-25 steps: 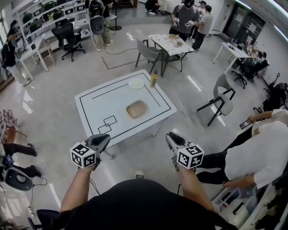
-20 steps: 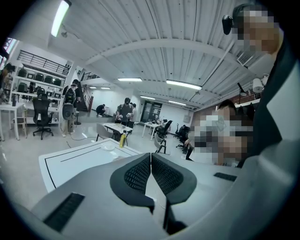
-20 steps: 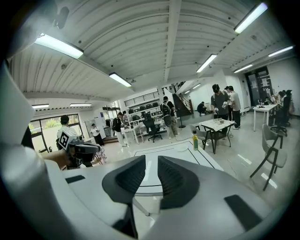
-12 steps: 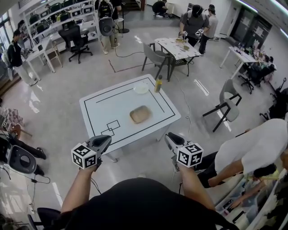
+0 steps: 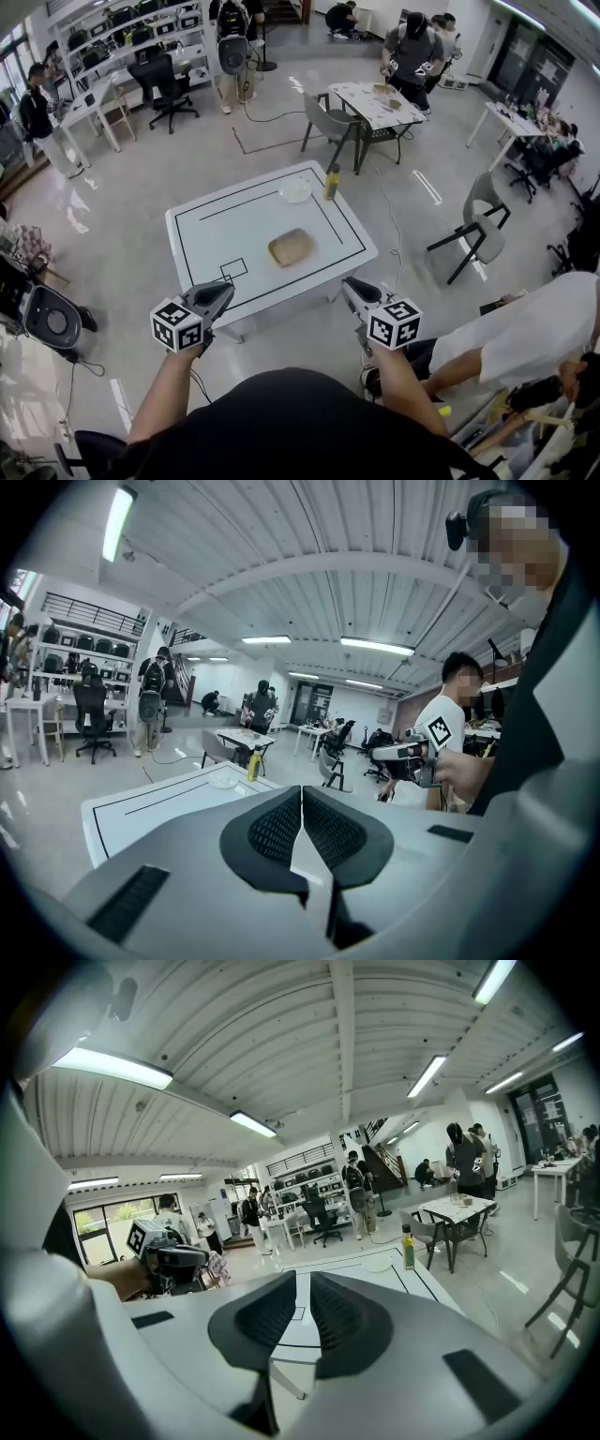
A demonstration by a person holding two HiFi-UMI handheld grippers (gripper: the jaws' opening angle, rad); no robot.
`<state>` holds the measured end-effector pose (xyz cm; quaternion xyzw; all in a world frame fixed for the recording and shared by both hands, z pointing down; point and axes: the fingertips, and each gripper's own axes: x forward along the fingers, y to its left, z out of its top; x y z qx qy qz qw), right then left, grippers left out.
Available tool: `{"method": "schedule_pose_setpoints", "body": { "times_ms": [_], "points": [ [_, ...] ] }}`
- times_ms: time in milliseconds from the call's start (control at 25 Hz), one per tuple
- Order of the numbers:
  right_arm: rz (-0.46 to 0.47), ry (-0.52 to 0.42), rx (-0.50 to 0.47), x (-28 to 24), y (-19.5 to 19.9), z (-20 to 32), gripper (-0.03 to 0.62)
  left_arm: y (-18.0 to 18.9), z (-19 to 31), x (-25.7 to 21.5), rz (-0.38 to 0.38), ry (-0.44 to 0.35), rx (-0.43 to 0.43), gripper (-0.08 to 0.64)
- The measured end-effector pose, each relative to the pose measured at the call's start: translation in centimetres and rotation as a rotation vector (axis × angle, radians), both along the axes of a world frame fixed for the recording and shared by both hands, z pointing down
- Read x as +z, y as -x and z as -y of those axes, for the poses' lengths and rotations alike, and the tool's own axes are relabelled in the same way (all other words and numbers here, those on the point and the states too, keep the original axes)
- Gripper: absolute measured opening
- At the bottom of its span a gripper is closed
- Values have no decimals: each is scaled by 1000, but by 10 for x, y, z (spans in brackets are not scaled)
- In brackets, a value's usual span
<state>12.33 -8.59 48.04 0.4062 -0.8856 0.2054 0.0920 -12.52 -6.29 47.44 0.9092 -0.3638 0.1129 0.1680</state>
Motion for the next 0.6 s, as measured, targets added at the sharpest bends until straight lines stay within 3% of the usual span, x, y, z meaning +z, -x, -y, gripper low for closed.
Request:
{"method": "schedule_pose_setpoints", "body": {
  "times_ms": [360,600],
  "points": [
    [26,0,-29,1,-15,21,57,-26,14,-6,-19,-14,-11,26],
    [26,-9,-31,-2,-23,18,51,-12,18,-11,-23,-24,-55,28]
  ]
}}
